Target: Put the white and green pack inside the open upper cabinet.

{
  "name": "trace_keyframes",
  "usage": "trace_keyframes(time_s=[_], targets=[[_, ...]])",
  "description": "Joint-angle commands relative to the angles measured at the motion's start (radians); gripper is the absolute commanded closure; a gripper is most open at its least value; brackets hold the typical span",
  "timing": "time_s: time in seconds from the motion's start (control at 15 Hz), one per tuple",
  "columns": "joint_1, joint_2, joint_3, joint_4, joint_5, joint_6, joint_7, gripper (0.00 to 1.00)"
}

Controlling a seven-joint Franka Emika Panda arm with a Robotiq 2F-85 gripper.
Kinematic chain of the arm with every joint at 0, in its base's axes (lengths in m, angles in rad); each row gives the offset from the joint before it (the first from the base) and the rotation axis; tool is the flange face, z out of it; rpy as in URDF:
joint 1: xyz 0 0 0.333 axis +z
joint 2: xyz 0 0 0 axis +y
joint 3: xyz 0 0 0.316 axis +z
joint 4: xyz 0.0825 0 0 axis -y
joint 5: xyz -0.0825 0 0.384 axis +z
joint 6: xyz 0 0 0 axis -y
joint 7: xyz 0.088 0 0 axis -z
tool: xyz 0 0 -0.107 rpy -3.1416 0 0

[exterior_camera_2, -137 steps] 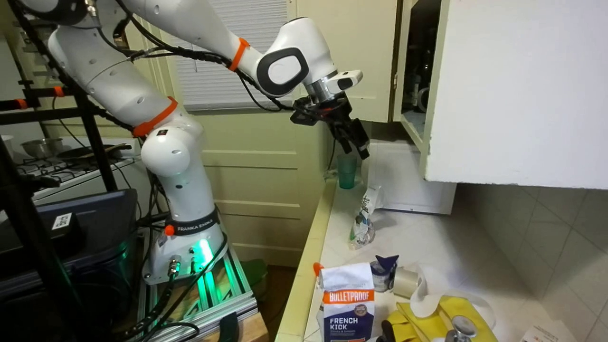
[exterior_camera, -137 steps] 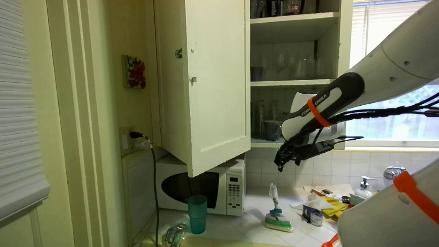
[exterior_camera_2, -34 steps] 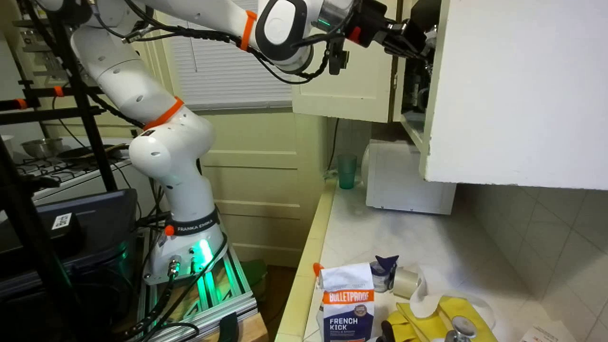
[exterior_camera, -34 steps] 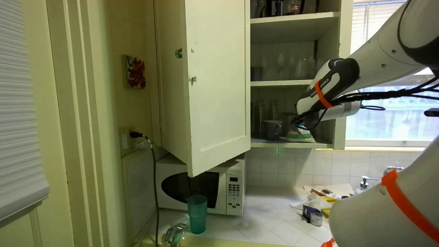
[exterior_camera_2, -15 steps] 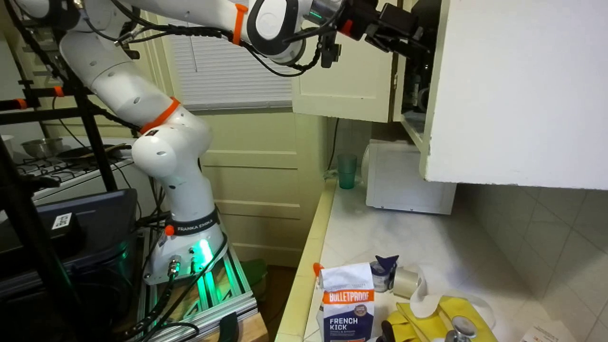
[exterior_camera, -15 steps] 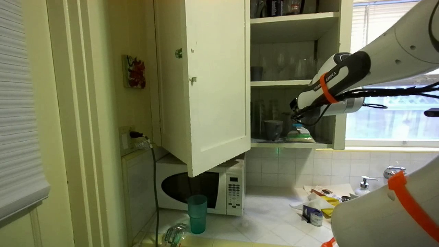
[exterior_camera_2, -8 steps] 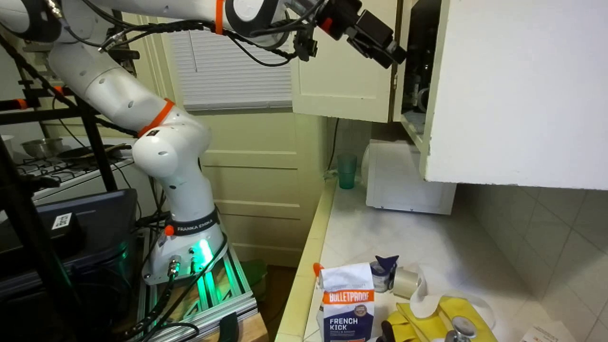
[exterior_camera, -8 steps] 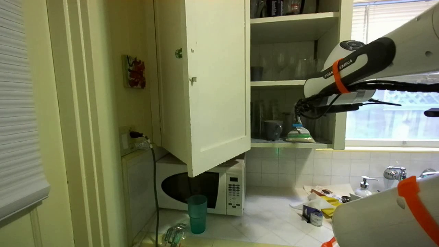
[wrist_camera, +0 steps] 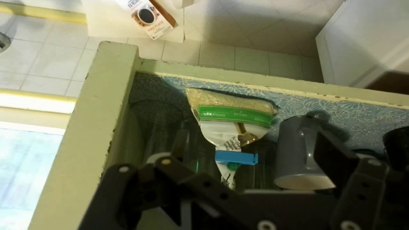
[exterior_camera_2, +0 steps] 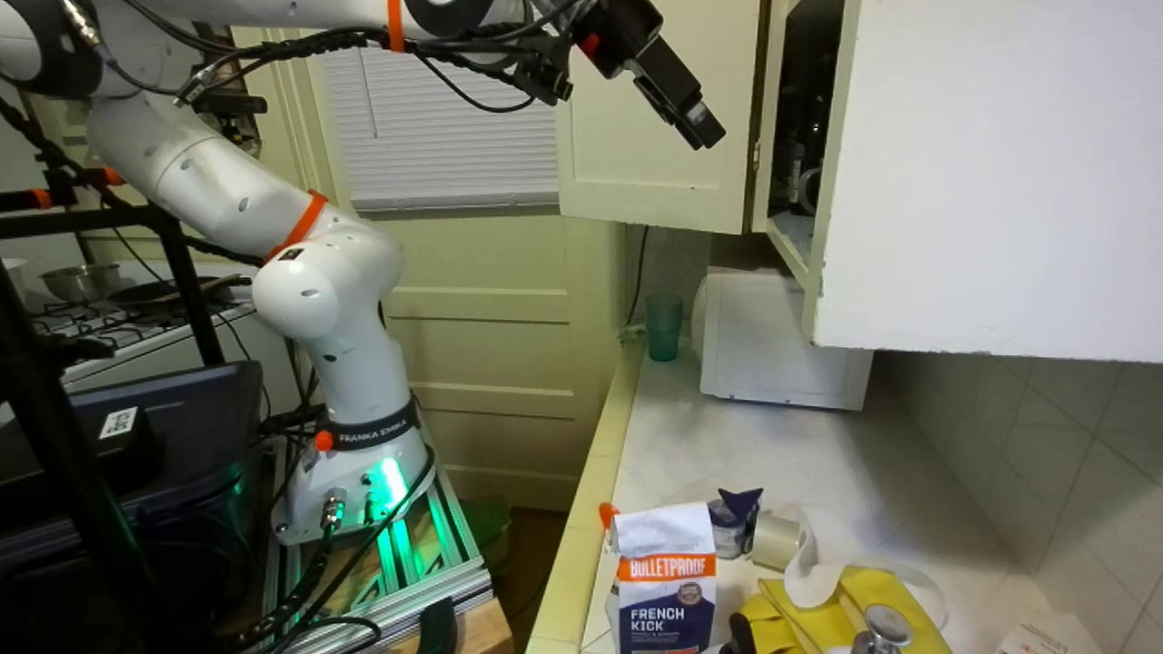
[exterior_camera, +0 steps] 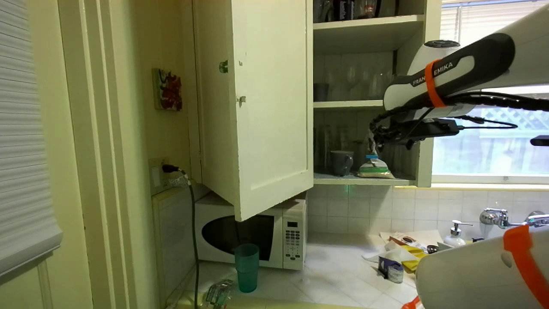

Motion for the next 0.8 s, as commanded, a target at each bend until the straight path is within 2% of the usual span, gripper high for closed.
trace_keyframes(time_s=[0.0, 0.27, 0.33, 0.73], targets=[[-0.004, -0.033, 0.016, 0.008, -0.013, -0.104, 0.05, 0.0], [0.024, -0.048, 0.006, 0.01, -0.007, -0.177, 0.042, 0.0], [0.023, -0.027, 0.0, 0.009, -0.02, -0.124, 0.043, 0.0], [0.027, -0.032, 0.0, 0.01, -0.02, -0.14, 0.043, 0.0]])
